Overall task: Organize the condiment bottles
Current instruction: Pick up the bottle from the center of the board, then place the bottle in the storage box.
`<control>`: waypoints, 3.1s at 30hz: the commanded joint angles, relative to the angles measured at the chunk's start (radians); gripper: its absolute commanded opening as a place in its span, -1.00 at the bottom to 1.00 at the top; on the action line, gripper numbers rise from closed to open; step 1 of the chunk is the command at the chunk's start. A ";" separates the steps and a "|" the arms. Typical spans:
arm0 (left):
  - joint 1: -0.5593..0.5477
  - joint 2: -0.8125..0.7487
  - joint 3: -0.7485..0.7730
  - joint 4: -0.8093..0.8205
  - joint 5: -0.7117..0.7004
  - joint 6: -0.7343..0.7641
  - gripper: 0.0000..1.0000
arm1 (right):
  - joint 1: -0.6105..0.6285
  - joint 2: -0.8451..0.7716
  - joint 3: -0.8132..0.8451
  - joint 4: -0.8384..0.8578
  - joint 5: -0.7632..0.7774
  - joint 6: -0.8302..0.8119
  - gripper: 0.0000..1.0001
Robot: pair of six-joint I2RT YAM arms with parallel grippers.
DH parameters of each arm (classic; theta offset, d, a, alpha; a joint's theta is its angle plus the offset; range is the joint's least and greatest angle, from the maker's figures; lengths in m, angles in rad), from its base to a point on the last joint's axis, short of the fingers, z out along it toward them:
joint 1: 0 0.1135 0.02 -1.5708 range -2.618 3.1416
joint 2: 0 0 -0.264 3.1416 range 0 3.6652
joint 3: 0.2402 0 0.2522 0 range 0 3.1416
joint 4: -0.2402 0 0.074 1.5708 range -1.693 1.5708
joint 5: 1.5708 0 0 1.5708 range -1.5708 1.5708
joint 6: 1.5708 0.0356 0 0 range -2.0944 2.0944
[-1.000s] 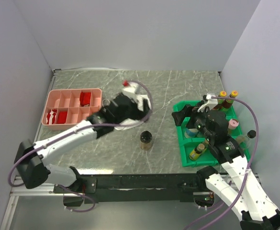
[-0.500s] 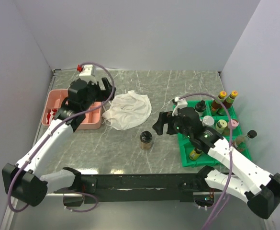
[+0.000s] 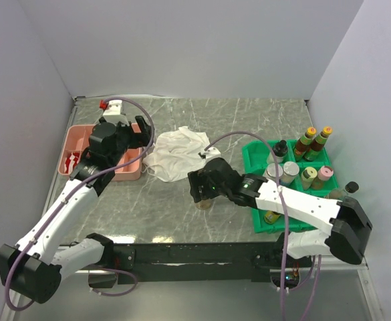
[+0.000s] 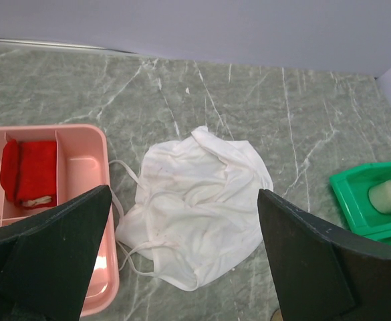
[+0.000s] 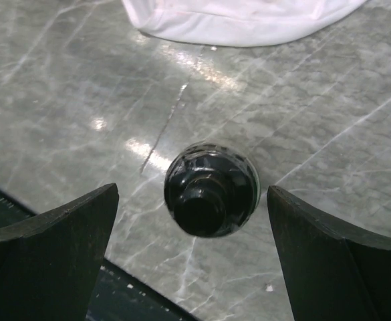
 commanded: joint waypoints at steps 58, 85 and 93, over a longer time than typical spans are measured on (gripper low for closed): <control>-0.010 0.043 0.018 0.029 0.027 -0.007 0.94 | -0.557 -0.029 0.170 -0.025 0.336 -0.122 -0.05; -0.015 0.046 0.020 0.024 0.021 -0.006 0.93 | -0.752 0.275 0.297 0.004 0.207 -0.148 0.07; -0.016 0.038 0.018 0.026 0.010 -0.004 0.93 | -0.759 0.334 0.317 -0.012 0.218 -0.133 0.25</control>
